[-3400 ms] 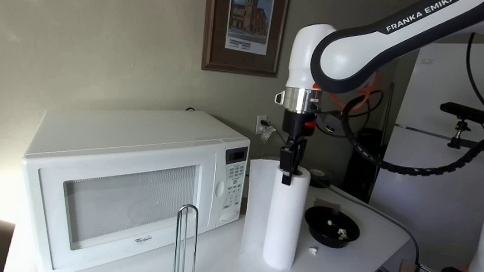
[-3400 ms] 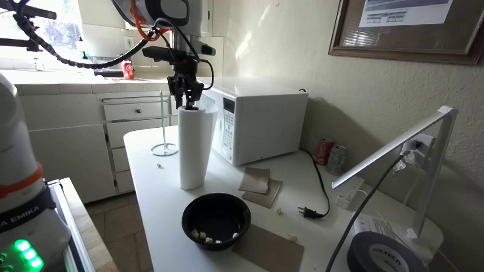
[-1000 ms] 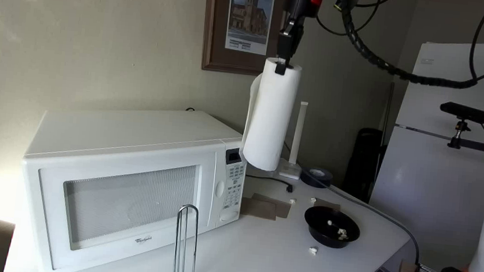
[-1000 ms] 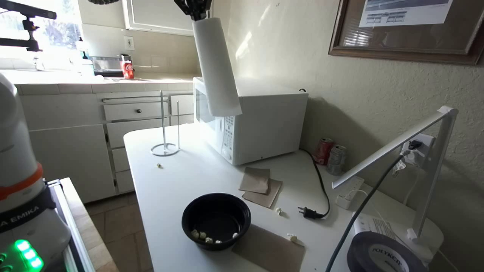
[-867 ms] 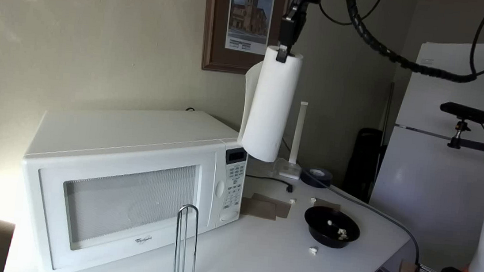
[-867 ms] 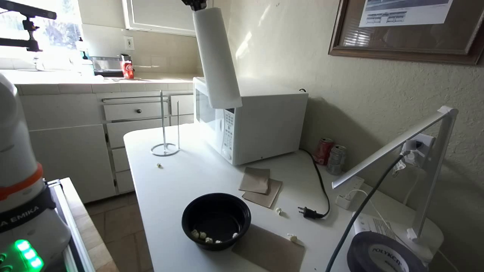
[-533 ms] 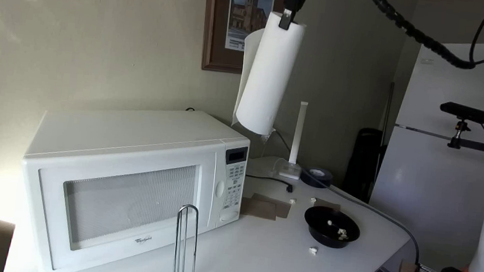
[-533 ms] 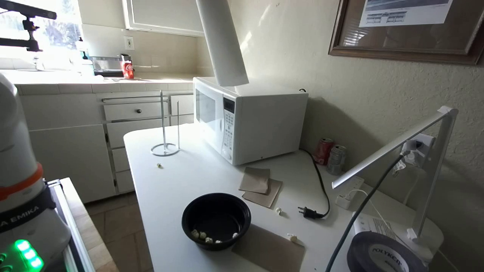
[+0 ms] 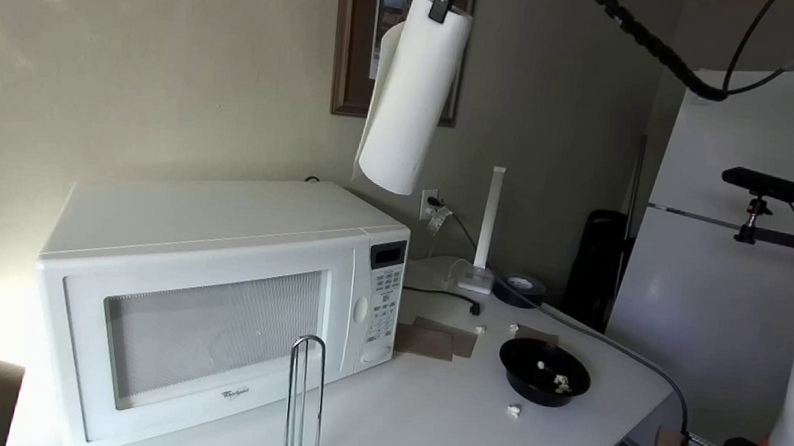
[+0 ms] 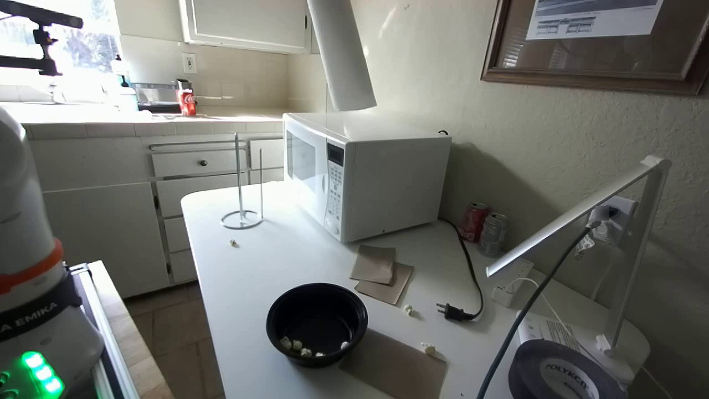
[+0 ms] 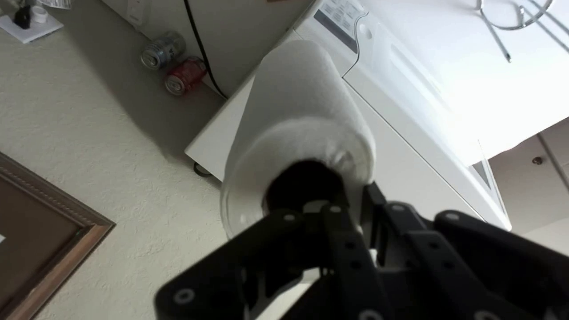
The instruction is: Put the paper towel roll on top of the microwave.
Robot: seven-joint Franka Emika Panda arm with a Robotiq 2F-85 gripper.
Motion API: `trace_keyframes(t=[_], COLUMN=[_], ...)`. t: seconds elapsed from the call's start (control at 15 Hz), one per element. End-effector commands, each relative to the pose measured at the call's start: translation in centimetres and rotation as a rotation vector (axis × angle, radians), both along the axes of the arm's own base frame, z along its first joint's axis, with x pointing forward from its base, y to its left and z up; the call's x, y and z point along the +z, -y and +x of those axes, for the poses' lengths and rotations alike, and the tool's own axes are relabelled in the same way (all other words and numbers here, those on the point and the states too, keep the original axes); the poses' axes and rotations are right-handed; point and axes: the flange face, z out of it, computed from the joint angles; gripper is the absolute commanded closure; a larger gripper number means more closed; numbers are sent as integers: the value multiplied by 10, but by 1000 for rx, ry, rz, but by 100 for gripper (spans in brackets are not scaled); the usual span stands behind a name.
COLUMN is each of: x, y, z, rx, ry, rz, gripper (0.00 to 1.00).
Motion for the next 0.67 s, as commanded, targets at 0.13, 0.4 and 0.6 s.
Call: trace_keyframes(t=[0.13,0.4,0.6], x=[-7,-17,-23], y=[-6,-7,-7], z=[44,61,70], rx=[72,99,117], ry=[-73,-126,-140], rz=[-12,-17,-20], gripper=[97,97,97])
